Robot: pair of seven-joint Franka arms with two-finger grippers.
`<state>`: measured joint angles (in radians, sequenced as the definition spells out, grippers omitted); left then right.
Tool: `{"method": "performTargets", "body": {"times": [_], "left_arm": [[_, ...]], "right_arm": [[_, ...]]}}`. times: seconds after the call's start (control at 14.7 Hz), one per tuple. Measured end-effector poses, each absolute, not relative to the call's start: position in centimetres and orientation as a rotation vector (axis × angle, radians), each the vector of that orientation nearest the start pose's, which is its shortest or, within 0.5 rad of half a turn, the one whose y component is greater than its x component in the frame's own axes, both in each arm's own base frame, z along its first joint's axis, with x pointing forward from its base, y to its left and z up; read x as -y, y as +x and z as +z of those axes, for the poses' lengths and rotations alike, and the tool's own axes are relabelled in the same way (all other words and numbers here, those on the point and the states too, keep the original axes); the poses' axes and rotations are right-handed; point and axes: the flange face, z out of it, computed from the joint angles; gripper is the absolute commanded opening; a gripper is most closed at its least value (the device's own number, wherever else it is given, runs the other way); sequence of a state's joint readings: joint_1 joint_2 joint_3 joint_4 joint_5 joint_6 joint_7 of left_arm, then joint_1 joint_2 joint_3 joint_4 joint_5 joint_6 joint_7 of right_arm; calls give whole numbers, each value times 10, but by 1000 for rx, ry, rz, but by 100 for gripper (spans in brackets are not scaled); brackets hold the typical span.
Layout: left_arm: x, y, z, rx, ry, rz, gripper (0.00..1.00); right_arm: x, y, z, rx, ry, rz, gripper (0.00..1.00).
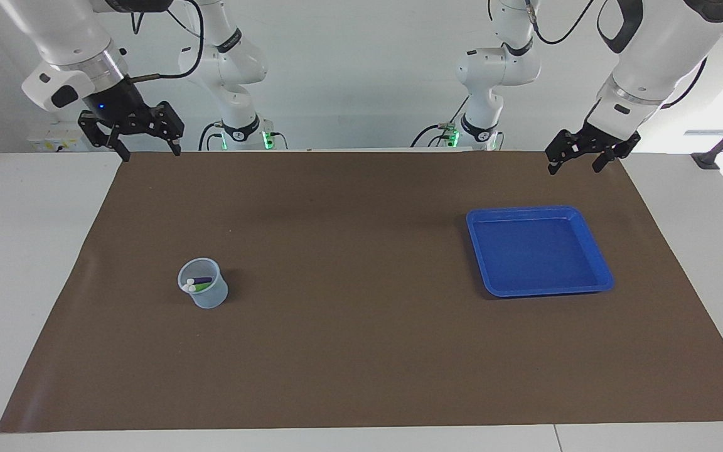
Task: Right arm passes pens to left for tray arrangement
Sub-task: 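Reach the right gripper down to the pens in the white cup, then grasp the purple pen in the cup with the right gripper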
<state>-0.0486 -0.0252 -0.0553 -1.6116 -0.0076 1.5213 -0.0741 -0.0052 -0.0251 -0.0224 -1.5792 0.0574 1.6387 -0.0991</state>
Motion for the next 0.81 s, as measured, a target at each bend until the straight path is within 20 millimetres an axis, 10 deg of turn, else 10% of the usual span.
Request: {"method": "performTargets", "body": {"times": [0.81], "left_arm": [[57, 538, 615, -47, -3140, 103, 100]], "right_arm": [[-20, 656, 472, 3, -3087, -152, 99]]}}
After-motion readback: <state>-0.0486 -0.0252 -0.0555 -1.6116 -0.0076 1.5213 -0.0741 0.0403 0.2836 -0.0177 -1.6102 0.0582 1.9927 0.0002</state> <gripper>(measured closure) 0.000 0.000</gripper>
